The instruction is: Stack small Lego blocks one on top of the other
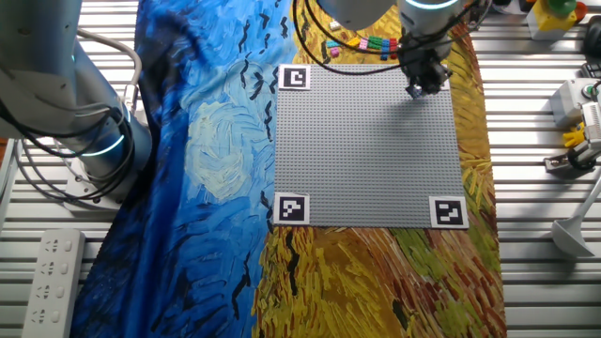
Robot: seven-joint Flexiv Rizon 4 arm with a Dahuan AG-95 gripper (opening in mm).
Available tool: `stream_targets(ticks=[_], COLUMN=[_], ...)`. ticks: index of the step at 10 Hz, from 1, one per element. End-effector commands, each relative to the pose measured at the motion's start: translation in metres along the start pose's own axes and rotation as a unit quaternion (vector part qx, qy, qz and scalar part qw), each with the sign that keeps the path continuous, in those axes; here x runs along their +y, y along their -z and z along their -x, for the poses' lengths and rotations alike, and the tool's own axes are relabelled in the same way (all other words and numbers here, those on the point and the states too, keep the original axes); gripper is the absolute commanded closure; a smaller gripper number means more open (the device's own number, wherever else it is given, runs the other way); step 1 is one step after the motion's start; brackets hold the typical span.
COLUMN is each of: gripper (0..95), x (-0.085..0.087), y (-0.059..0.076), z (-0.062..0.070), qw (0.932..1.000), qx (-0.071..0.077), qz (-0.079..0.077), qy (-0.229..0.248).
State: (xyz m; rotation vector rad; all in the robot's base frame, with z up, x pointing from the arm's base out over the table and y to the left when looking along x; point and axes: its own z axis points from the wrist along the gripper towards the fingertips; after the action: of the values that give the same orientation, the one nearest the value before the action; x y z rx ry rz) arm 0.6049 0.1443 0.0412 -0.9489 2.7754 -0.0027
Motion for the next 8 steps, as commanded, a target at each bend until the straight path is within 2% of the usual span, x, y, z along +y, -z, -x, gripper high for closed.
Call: stream_targets(ticks=[1, 4, 6, 8], gripper=[95.0, 95.0, 95.0, 95.0], x=[-0.007, -0.014, -0.015, -0.015], y=[-0.002, 0.003, 0.003, 0.003], z=[-0.006, -0.016, -0.017, -0.017], qw=[1.0000, 1.0000, 1.0000, 1.0000], qx=[0.002, 0.007, 0.002, 0.001], qz=[-0.002, -0.004, 0.003, 0.000], qy=[-0.009, -0.002, 0.008, 0.000])
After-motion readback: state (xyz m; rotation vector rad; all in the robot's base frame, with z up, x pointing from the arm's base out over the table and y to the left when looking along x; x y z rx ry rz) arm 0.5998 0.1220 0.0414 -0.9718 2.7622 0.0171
